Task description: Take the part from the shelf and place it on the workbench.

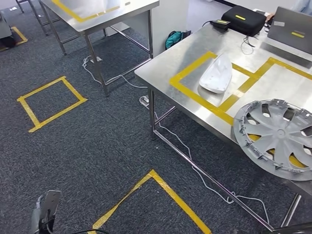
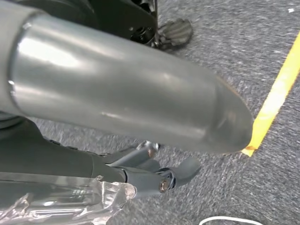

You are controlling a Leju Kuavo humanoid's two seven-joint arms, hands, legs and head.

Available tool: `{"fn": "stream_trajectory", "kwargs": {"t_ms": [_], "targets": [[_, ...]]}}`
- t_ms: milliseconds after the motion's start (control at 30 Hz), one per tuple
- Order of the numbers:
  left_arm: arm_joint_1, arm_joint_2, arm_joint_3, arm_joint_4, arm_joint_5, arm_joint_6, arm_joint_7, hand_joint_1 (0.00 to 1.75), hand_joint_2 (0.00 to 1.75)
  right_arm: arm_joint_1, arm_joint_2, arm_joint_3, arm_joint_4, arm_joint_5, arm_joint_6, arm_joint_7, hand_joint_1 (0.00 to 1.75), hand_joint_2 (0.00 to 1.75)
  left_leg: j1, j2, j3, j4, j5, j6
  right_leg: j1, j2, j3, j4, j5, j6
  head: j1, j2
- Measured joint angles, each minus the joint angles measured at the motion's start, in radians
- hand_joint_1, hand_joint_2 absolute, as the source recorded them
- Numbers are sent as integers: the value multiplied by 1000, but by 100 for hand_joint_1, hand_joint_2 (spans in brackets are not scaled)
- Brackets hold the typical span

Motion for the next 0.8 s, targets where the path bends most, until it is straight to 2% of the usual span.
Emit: {"fn": "stream_trajectory", "kwargs": {"t_ms": [33,67,100,133,167,200,233,267,300,333,367,400,433,467,533,567,600,633,667,700,733,800], "targets": [[-1,2,10,19,-5,1,2,0,0,1,0,0,-1,0,0,-1,0,0,3,22,-16,62,-58,-6,0,-15,-12,-1,12,-2,-4,0],[-2,4,18,35,-12,0,6,0,0,3,0,-1,-2,1,0,-1,0,0,7,35,-29,131,-99,-13,0,-33,-25,0,24,0,-5,0],[-3,6,26,50,-20,0,14,0,0,3,0,-1,-2,2,0,-2,0,0,13,42,-34,188,-116,-20,-1,-50,-40,1,36,3,-5,0],[-3,8,35,64,-29,-2,24,0,0,2,-1,-2,-2,3,1,-2,0,0,20,46,-28,220,-108,-28,-2,-66,-57,3,47,7,-5,0],[-1,10,45,78,-37,-4,33,0,0,2,-1,-2,-2,5,3,-2,0,0,27,50,-6,218,-82,-36,-5,-81,-73,6,56,12,-6,0],[1,12,55,91,-45,-7,41,0,0,1,-1,-2,-2,6,4,-2,0,0,34,60,33,183,-55,-44,-7,-95,-88,10,65,19,-5,0],[3,11,63,104,-51,-12,45,0,0,0,-5,-2,-3,8,6,-2,0,0,41,85,89,120,-43,-54,-7,-107,-102,16,71,26,-7,0],[3,11,71,116,-58,-18,48,0,0,0,-7,-2,-4,11,8,-1,0,0,43,110,147,45,-46,-59,-7,-120,-114,26,76,33,-7,0],[3,9,78,130,-66,-25,50,0,0,0,-11,-2,-5,13,9,0,0,0,42,131,187,-14,-56,-55,-8,-132,-123,35,82,41,-5,0],[4,8,85,143,-74,-31,51,0,0,-1,-14,-2,-6,15,11,0,0,0,38,143,210,-54,-67,-47,-10,-144,-130,43,88,48,-4,0],[8,9,94,155,-80,-37,53,0,0,-1,-15,-1,-6,16,14,-1,0,0,31,136,209,-69,-70,-33,-15,-157,-133,46,95,54,-1,0],[14,8,103,168,-84,-40,54,0,0,-2,-15,-1,-6,17,15,-2,0,0,26,127,198,-68,-64,-19,-22,-159,-136,47,99,61,0,0],[20,8,112,179,-87,-43,55,0,0,-2,-15,-1,-6,19,17,-4,0,0,23,118,189,-67,-56,-7,-28,-142,-140,53,87,65,0,0],[24,8,122,188,-89,-46,56,0,0,0,-15,0,-6,23,18,-5,0,0,21,108,178,-67,-47,5,-31,-114,-149,75,57,70,1,0],[24,8,139,204,-92,-59,59,0,0,6,-14,4,-5,39,21,-8,0,0,17,82,150,-67,-25,24,-32,-47,-179,176,-38,71,3,0],[23,8,150,211,-92,-72,59,0,0,8,-14,8,-4,49,22,-11,0,0,14,67,135,-67,-14,29,-30,-32,-195,243,-80,68,4,0],[24,8,162,218,-90,-88,59,0,0,9,-13,14,-4,60,23,-16,0,0,9,52,120,-67,-3,31,-27,-26,-203,297,-102,63,5,0],[26,8,176,224,-88,-104,57,0,0,9,-13,21,-3,70,23,-22,0,0,6,38,106,-67,8,32,-23,-22,-200,323,-104,57,5,0],[29,8,190,229,-84,-119,54,0,0,8,-13,27,-3,78,23,-27,0,0,4,24,92,-67,18,32,-19,-19,-179,312,-86,50,5,0],[31,8,204,233,-79,-132,49,0,0,8,-13,34,-3,85,23,-32,0,0,4,9,80,-66,27,31,-16,-12,-140,264,-58,43,5,0],[31,8,218,235,-75,-141,45,0,0,7,-13,40,-3,90,23,-35,0,0,4,-4,70,-66,36,29,-14,7,-93,194,-38,37,5,0],[31,8,242,239,-66,-156,33,0,0,6,-11,51,-3,102,22,-36,0,0,6,-25,54,-67,54,22,-16,57,-10,64,-30,33,3,0]]}}
